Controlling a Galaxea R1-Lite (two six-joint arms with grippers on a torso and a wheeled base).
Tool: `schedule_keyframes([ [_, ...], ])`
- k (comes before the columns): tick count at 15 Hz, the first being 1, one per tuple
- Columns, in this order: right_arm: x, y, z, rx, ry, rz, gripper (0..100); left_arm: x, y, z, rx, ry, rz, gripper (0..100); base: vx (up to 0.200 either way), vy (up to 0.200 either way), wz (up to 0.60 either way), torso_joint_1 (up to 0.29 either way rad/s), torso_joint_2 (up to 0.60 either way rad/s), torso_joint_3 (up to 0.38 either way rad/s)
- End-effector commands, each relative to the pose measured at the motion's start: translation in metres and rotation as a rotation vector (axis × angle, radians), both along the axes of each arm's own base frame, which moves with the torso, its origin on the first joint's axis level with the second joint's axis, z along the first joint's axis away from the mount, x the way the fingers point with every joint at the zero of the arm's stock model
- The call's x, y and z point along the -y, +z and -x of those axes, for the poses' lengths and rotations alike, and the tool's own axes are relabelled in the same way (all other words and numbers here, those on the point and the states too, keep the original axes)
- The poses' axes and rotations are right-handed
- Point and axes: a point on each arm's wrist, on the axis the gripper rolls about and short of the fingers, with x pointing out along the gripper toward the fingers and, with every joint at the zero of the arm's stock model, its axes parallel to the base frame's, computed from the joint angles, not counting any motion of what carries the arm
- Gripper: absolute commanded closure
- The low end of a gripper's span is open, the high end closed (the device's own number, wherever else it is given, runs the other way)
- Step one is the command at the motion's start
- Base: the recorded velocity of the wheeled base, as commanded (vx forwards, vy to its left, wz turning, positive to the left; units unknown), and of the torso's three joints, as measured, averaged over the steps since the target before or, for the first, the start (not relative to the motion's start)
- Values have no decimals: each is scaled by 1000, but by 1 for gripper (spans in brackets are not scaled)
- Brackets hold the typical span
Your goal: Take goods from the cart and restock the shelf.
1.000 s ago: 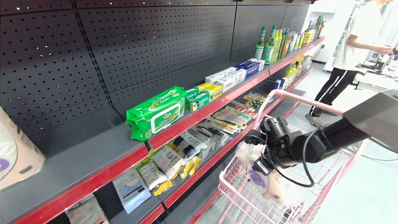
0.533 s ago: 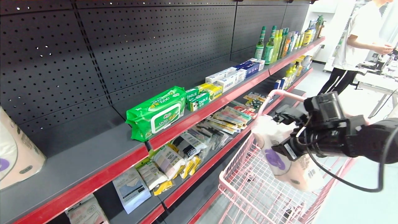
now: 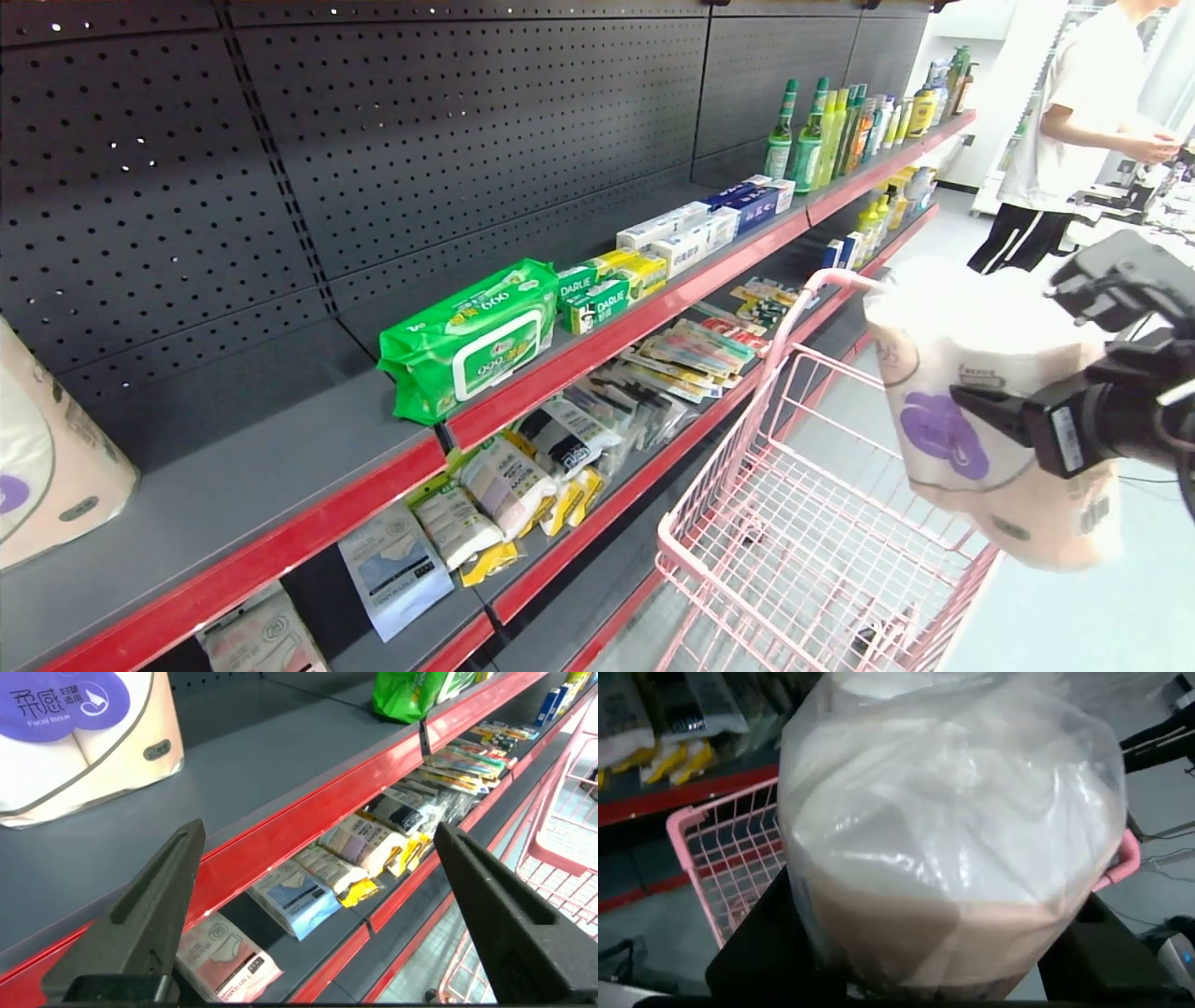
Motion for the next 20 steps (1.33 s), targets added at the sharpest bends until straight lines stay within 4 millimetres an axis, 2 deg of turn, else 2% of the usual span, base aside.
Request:
schedule_keyframes([
  [1,13,24,38,164,-30,-78,100,0,0,0,-1,1,1,0,0,0,0,0,0,0],
  [2,20,22,62,205,-35,-125,100,0,0,0,-1,1,1,0,0,0,0,0,0,0],
  [4,32,6,97,242,-46,-169,100,0,0,0,0,1,1,0,0,0,0,0,0,0],
  [6,40,-3,123,276,-38,-182,100,0,0,0,0,1,1,0,0,0,0,0,0,0],
  [9,47,-15,151,228,39,-187,100,0,0,0,0,1,1,0,0,0,0,0,0,0],
  [15,55,-28,175,215,39,-185,100,0,0,0,-1,1,1,0,0,0,0,0,0,0],
  [20,54,-28,174,206,40,-185,100,0,0,0,0,1,1,0,0,0,0,68,-153,-86],
])
